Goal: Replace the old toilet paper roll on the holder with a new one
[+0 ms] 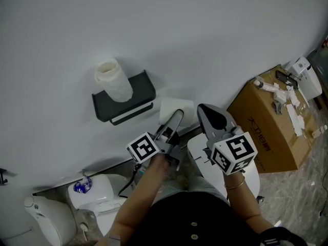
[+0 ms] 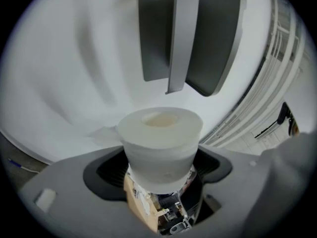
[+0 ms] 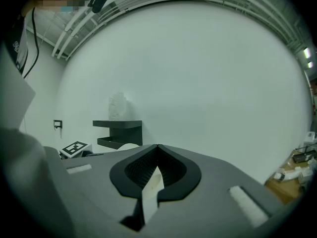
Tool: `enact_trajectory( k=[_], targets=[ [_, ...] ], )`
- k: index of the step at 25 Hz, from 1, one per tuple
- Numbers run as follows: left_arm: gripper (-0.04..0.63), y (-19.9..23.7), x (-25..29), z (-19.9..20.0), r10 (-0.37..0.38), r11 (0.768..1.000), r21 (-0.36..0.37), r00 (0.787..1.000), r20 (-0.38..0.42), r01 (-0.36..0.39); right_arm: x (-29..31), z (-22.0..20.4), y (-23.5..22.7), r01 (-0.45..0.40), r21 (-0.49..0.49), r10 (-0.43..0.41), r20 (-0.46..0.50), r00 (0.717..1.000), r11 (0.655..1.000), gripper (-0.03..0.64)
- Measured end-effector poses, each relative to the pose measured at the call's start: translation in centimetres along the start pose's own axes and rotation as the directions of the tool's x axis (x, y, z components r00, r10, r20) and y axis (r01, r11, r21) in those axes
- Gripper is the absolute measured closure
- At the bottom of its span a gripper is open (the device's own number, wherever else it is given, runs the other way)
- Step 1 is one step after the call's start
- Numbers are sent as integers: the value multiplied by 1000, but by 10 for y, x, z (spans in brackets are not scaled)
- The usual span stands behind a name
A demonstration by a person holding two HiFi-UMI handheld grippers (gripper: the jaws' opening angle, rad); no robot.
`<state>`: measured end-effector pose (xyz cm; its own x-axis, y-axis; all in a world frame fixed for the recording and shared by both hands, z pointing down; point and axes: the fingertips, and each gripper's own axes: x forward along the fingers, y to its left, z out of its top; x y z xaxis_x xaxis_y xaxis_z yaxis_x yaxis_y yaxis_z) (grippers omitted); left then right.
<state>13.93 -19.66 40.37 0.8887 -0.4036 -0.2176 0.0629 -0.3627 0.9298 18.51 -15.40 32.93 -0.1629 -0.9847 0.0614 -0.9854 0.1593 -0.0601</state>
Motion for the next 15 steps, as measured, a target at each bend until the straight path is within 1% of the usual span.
enact_trajectory(
  k=[1,2,4,6,12,15],
  targets=[
    [192,2,-4,-2,13,1000,17,1000,-10,-13,0,1,1,-2,2,2,4,1000,1000,615],
    [190,2,-7,-5,17,1000,13,1000,-14,-16,0,2,2,-6,4,6,8,1000,1000,615],
    [192,-2,-12,-11,5,999,-40,1000,-4,-5,1,3,6,-18,8,18,14,1000,1000,615],
    [190,-3,-20,-14,8,998,-55,1000,3,-8,4,4,12,-35,14,35,16,999,999,615],
    [192,-6,-48,-13,41,999,-33,999,31,-40,16,15,34,-108,22,108,37,994,994,615],
    [191,-8,-63,-9,55,998,-7,997,50,-55,24,24,49,-155,7,155,58,986,988,615]
  ],
)
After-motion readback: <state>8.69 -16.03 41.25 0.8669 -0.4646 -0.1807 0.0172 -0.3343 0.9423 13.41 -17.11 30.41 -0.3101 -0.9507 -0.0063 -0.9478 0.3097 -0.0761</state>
